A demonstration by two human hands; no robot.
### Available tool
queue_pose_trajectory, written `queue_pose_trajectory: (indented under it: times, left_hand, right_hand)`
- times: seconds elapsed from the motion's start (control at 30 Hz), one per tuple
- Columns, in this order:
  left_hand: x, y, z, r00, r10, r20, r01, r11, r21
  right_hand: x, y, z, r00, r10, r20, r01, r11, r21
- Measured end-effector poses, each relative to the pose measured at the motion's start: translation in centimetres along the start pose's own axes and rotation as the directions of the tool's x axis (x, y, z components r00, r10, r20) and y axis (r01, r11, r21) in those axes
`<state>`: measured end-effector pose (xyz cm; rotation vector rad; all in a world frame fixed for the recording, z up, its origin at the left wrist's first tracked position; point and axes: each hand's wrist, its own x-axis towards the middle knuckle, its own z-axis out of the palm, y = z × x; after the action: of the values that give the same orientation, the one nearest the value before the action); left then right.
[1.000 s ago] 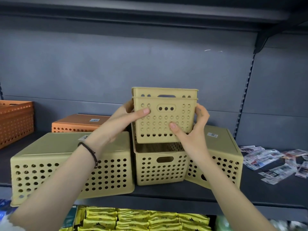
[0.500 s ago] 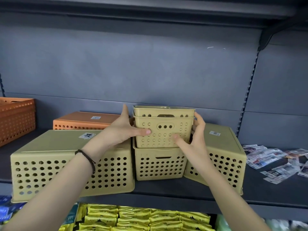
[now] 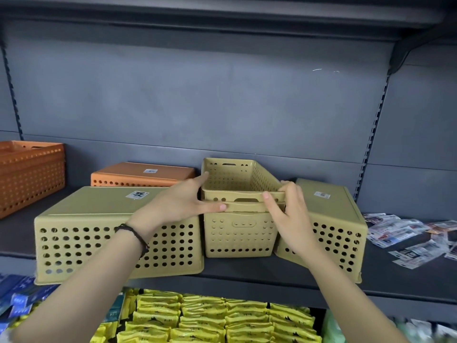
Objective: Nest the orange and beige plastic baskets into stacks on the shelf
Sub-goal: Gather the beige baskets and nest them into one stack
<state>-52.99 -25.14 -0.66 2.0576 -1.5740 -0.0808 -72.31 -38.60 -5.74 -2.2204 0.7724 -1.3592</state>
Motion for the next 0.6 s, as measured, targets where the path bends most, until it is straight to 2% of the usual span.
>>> queue_pose_trajectory:
  times: [0.13, 0.23, 0.3, 0.37, 0.47, 0.53, 0.6]
  left_hand:
    - [-1.0, -1.6, -0.9, 0.997, 0.059, -0.054, -0.057, 0.997, 0.048]
    - [-3.4, -3.9, -2.8, 0.981, 0.078, -0.179, -0.062, 0.994, 0.090]
    - [-5.4, -6.3, -4.3, 0.946, 0.060, -0.318, -0.038, 0.997, 0.073]
    - [-7.6, -9.1, -5.5, 0.900, 0.029, -0.435, -0.004, 0.998, 0.058]
    - [-10.4, -13.0, -6.2, 0.879, -0.038, -0.475, 0.068, 0.997, 0.044]
    - [-11.8, -15.1, -6.3, 0.880, -0.079, -0.468, 0.112, 0.993, 0.044]
    - [-13.0, -17.0, -6.3, 0.884, -0.132, -0.449, 0.180, 0.982, 0.066]
  right_hand:
    - [0.1, 0.0, 0.0, 1.000, -0.002, 0.024, 0.003, 0.999, -0.037]
    - [-0.4, -0.4, 0.6, 0.998, -0.020, -0.058, 0.015, 0.996, -0.087]
    - [-1.2, -1.3, 1.5, 0.985, -0.115, -0.128, 0.095, 0.984, -0.148]
    - [-2.2, -2.8, 2.8, 0.943, -0.302, -0.140, 0.266, 0.937, -0.225]
    - [-4.1, -5.5, 5.3, 0.839, -0.539, -0.077, 0.505, 0.823, -0.261]
    - [-5.7, -6.7, 7.4, 0.794, -0.605, -0.062, 0.568, 0.773, -0.282]
    - [-6.9, -7.1, 8.9, 0.824, -0.565, -0.034, 0.529, 0.791, -0.306]
